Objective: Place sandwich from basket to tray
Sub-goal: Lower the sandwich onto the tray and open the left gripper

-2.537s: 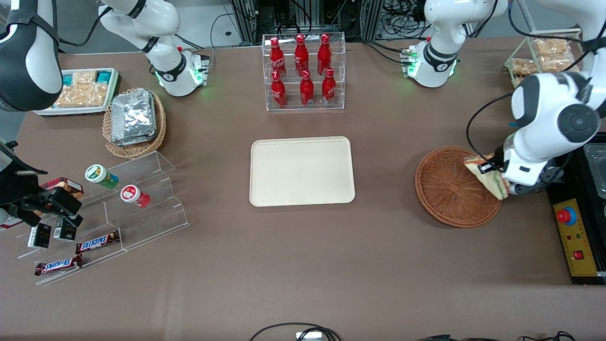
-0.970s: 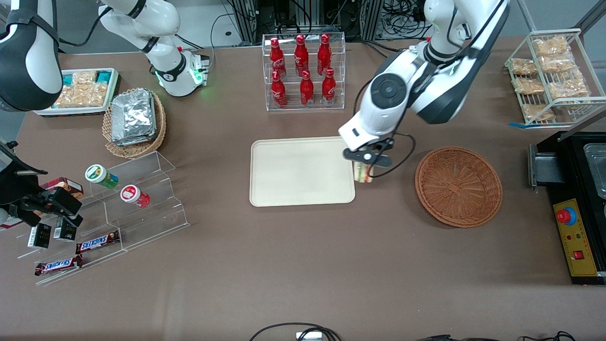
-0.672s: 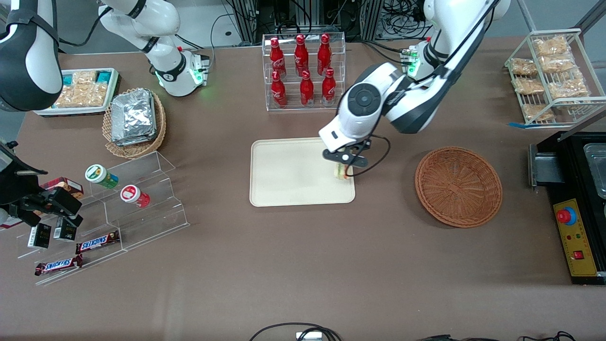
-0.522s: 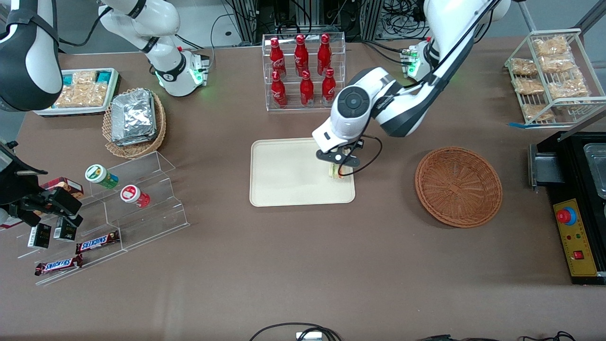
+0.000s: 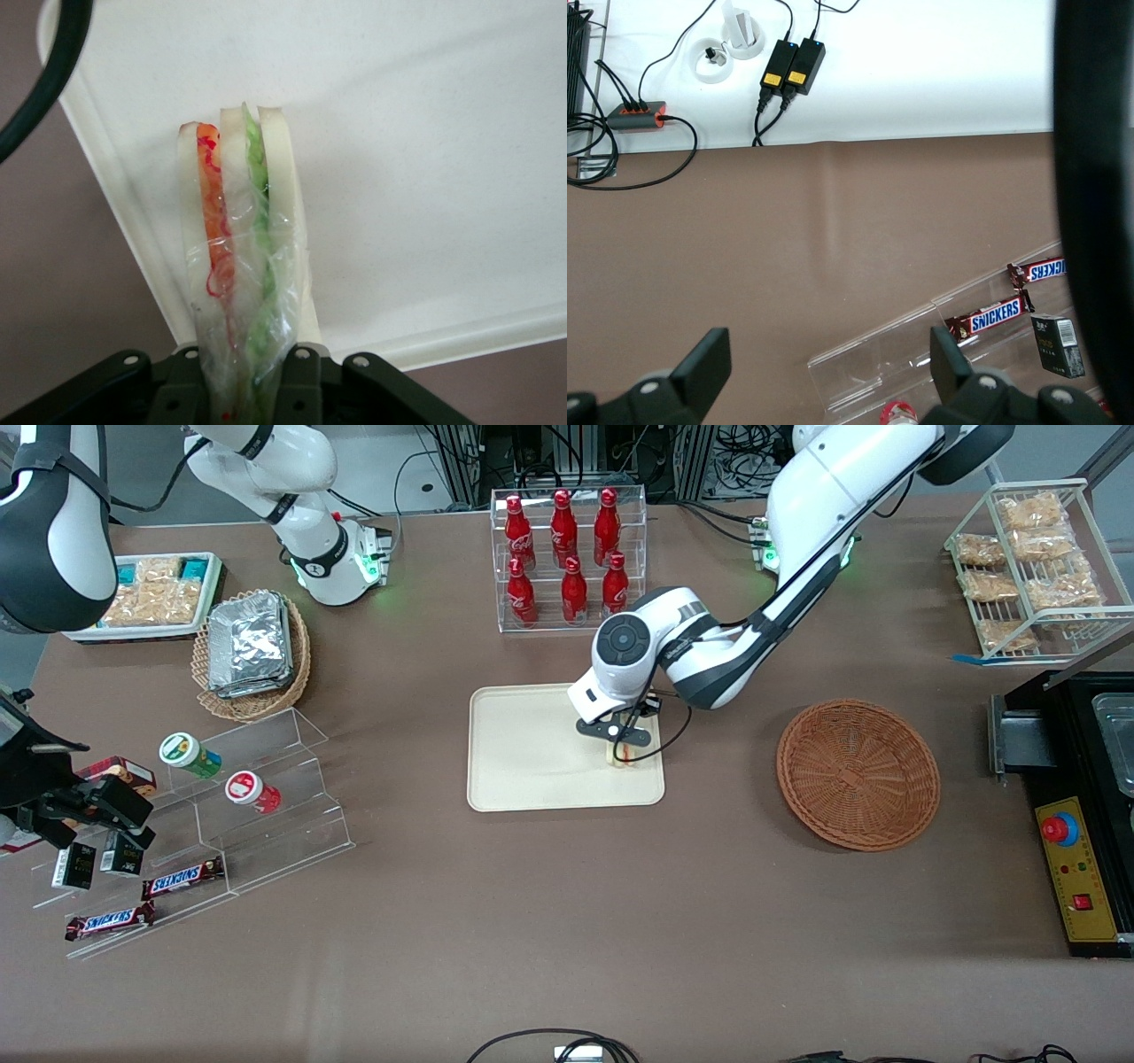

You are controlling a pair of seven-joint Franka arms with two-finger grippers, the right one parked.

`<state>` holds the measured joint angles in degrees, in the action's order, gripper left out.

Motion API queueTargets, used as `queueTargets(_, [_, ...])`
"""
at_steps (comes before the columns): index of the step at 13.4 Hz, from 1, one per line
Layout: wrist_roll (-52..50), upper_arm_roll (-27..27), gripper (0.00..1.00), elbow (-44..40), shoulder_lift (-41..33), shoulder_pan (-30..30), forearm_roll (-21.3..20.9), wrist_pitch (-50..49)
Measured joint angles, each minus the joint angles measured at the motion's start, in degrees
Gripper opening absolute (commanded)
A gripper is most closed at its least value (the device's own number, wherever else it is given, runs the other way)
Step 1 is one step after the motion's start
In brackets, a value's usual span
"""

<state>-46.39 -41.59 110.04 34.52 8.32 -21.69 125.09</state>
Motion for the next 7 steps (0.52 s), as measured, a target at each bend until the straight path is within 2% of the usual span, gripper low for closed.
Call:
queueTargets(1, [-0.74, 0.03, 0.04, -0.15, 0.67, 0.25, -0.77, 0.07])
queueTargets(3, [-1.13, 0.08, 0.24, -0.52, 1.24, 0.32, -1.12, 0.09])
queueTargets(4, [-1.28, 0.14, 0.38, -0.65, 1.26, 0.32, -1.13, 0.09])
queueTargets(5, [-1.76, 0.15, 0.43, -0.75, 1.26, 0.32, -1.14, 0.09])
queueTargets(7, [-2.92, 0.15, 0.62, -0.77, 1.34, 0.32, -1.16, 0.09])
